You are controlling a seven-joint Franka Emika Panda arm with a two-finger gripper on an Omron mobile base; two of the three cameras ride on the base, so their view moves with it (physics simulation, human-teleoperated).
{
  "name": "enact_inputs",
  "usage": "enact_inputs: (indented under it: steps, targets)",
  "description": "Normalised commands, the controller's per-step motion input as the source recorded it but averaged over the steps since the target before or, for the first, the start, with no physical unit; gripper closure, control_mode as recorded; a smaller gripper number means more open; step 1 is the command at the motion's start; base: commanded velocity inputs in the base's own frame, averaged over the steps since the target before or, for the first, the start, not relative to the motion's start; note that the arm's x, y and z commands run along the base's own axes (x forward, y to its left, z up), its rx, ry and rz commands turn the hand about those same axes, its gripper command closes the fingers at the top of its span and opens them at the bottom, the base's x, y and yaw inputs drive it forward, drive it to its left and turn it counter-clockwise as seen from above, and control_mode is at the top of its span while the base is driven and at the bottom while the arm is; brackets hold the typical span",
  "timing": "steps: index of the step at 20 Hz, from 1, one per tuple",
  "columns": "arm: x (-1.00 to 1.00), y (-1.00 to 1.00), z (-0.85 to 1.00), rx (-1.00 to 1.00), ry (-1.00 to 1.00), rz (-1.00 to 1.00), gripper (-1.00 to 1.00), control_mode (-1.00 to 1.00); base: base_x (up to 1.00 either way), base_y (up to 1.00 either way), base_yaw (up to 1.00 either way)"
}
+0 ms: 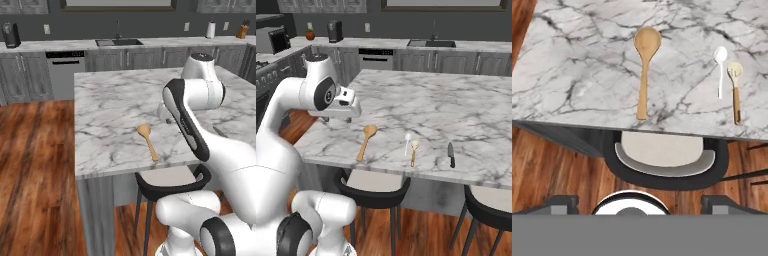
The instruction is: Pick up the metallic utensils from the counter and place them in the open drawer. Make sure not to pick up any wooden utensils.
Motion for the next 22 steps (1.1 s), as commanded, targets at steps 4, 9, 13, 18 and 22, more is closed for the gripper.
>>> enact_inputs:
  steps: [4, 9, 13, 18, 22]
  targets:
    - [0.20, -0.71, -0.68, 0.00, 0.02, 0.00, -1.00, -1.00, 0.00, 0.00, 0.00]
    - [0.42, -0.72, -0.56, 0.00, 0.06, 0.00, -1.00, -1.00, 0.00, 0.00, 0.00]
    - [0.39, -0.66, -0.44, 0.00, 0.04, 0.00, -1.00, -1.00, 0.00, 0.00, 0.00]
    - [0.38, -0.59, -0.40, 0.01, 0.01, 0.00, -1.00, -1.00, 0.00, 0.00, 0.00]
    - [0.44, -0.39, -0.42, 0.00, 0.01, 0.00, -1.00, -1.00, 0.00, 0.00, 0.00]
